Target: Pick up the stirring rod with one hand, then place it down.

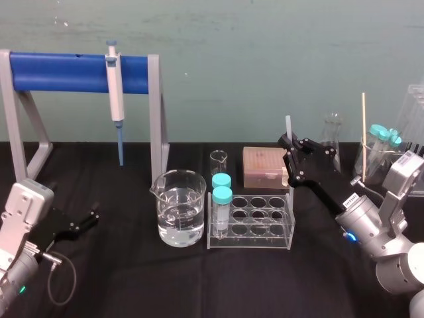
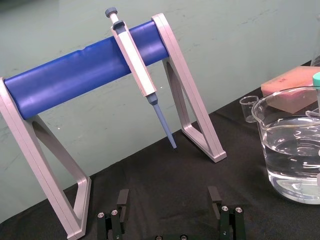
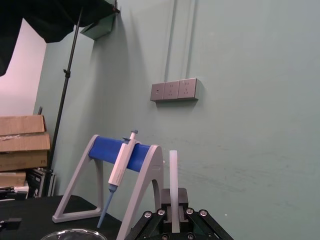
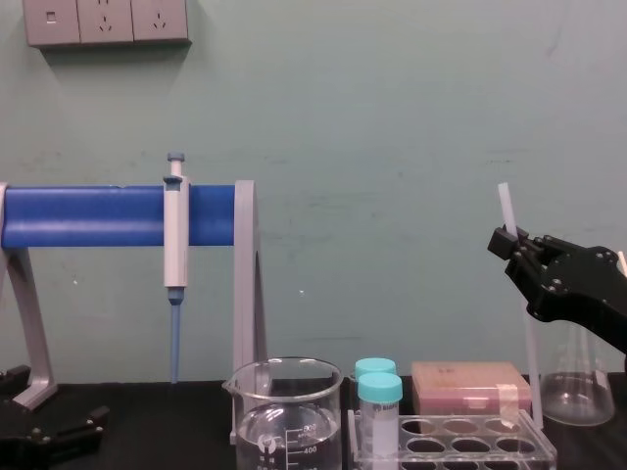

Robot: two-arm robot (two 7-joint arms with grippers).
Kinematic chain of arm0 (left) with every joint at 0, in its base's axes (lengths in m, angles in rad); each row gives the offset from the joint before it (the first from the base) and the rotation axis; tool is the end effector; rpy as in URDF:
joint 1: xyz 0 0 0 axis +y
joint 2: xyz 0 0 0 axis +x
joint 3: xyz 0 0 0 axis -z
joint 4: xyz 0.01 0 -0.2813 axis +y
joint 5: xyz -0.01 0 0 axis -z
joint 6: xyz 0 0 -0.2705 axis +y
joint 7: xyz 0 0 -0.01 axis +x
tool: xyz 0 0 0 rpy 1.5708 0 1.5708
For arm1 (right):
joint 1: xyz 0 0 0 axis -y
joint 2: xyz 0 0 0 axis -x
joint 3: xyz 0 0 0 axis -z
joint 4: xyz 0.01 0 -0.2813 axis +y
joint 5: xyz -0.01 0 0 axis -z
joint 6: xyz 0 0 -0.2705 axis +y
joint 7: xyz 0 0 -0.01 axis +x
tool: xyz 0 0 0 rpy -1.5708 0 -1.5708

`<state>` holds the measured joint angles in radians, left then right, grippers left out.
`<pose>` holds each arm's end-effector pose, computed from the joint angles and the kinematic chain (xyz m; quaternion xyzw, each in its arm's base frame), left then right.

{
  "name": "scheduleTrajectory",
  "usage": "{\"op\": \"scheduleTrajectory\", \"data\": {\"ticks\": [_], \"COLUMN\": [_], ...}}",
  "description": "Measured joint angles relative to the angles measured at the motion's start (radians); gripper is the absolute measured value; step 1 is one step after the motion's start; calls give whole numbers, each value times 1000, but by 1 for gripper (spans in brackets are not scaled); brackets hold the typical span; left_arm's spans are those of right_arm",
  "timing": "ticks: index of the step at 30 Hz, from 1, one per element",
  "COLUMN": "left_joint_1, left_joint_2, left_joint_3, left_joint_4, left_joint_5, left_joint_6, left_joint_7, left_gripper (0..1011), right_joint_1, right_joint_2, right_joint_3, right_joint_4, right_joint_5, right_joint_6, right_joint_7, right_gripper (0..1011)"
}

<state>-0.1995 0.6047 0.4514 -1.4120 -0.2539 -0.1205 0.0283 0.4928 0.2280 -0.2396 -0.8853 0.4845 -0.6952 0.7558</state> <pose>0.3205 0.0879 -0.2879 0.1415 -0.1325 0.5799 0.7913 0.4088 -0.0555 -0.3027 0.1631 -0.1804 -0.4017 0.8829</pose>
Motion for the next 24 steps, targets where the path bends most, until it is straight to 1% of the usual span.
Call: {"op": "scheduleTrajectory", "data": {"ticks": [24], "left_joint_1": [0], "left_joint_2": [0], "left_joint_3": [0], "left_joint_4": [0], "left_joint_5": [0], "left_joint_6": [0], "left_joint_7": [0], "left_gripper": [1000], "right_joint_1": [0], "right_joint_2": [0], "right_joint_3": [0], "right_joint_4": [0], "right_joint_5": [0], "right_joint_6": [0], "right_joint_7": [0], "right_gripper": [71]}}
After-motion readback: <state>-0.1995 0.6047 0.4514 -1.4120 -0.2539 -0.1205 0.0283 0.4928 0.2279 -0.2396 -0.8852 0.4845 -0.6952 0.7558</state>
